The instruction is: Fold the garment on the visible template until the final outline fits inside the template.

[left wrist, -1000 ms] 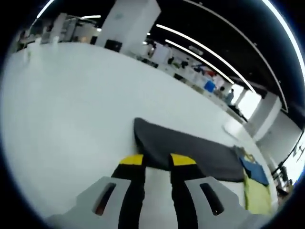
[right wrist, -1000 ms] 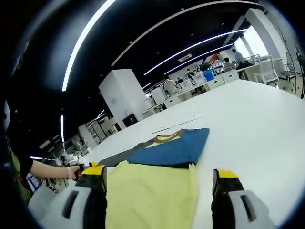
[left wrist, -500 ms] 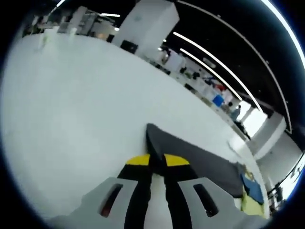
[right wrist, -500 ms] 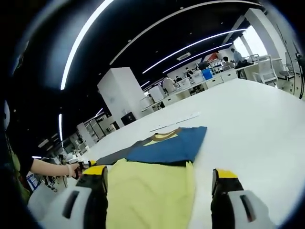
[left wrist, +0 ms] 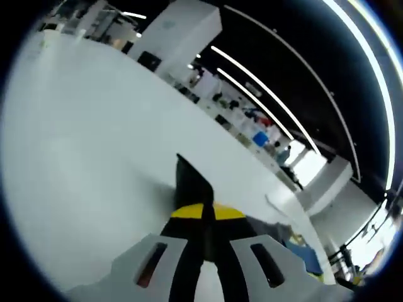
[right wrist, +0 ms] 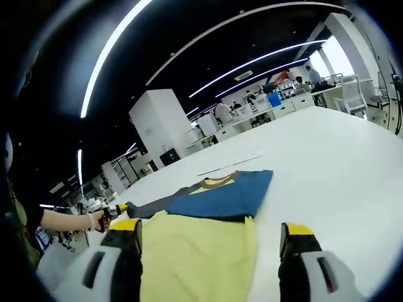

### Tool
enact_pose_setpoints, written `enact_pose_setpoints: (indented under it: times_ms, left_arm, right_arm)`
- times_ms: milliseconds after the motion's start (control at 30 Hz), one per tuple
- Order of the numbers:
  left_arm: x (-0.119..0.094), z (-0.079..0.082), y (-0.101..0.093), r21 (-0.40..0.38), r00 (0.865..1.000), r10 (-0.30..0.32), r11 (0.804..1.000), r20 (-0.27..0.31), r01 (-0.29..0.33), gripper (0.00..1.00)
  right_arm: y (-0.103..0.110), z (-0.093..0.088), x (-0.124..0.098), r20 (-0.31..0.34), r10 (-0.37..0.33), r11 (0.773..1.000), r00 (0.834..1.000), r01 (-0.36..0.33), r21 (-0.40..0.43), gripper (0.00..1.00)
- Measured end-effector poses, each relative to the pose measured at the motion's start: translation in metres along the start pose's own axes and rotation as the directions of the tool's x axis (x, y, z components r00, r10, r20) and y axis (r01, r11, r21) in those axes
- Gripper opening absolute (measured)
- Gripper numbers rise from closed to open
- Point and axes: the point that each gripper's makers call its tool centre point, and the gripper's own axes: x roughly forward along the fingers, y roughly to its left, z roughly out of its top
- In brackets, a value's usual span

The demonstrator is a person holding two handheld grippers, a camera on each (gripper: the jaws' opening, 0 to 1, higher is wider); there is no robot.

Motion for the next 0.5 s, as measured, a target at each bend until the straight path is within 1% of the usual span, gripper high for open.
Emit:
enact_pose_setpoints:
  times_ms: [33,133,167,267,300,333,367,500]
  left_arm:
    - [0.001,-0.001,-0.013,0.007,0.999,-0.035,0.999,0.001,0.035,0.00]
    - [0.003,-0.004,-0.037,-0.001,0.996,-0.087,0.996,0.000,0.087,0.00]
    - [0.004,-0.005,-0.049,-0.005,0.994,-0.113,0.994,0.001,0.113,0.00]
    - [0.008,-0.009,-0.071,-0.019,0.988,-0.156,0.988,-0.002,0.156,0.00]
    - [0.008,-0.012,-0.079,-0.023,0.986,-0.167,0.986,-0.002,0.166,0.00]
    - [0.009,-0.015,-0.092,-0.023,0.981,-0.192,0.981,-0.006,0.192,0.00]
    - [0.008,-0.018,-0.101,-0.014,0.979,-0.206,0.979,-0.010,0.205,0.00]
    - [0.008,-0.033,-0.140,-0.023,0.965,-0.260,0.965,-0.028,0.260,0.00]
  right_arm:
    - [0.000,0.000,0.000,0.000,0.001,1.000,1.000,-0.001,0.000,0.91]
    - [0.000,0.001,-0.001,0.003,0.001,1.000,1.000,-0.001,-0.001,0.91]
    - [0.000,0.001,-0.001,0.006,0.001,1.000,1.000,-0.001,0.003,0.91]
    - [-0.001,0.001,-0.001,0.006,0.003,1.000,1.000,-0.003,0.004,0.91]
    - [-0.001,0.001,-0.001,0.006,0.004,1.000,1.000,-0.004,0.002,0.91]
    - [-0.001,0.001,-0.001,0.006,0.004,1.000,1.000,-0.004,0.002,0.91]
    - [-0.001,0.001,-0.001,0.006,0.005,1.000,1.000,-0.005,0.002,0.91]
    - [-0.002,0.002,-0.003,0.017,0.005,1.000,1.000,-0.005,0.010,0.91]
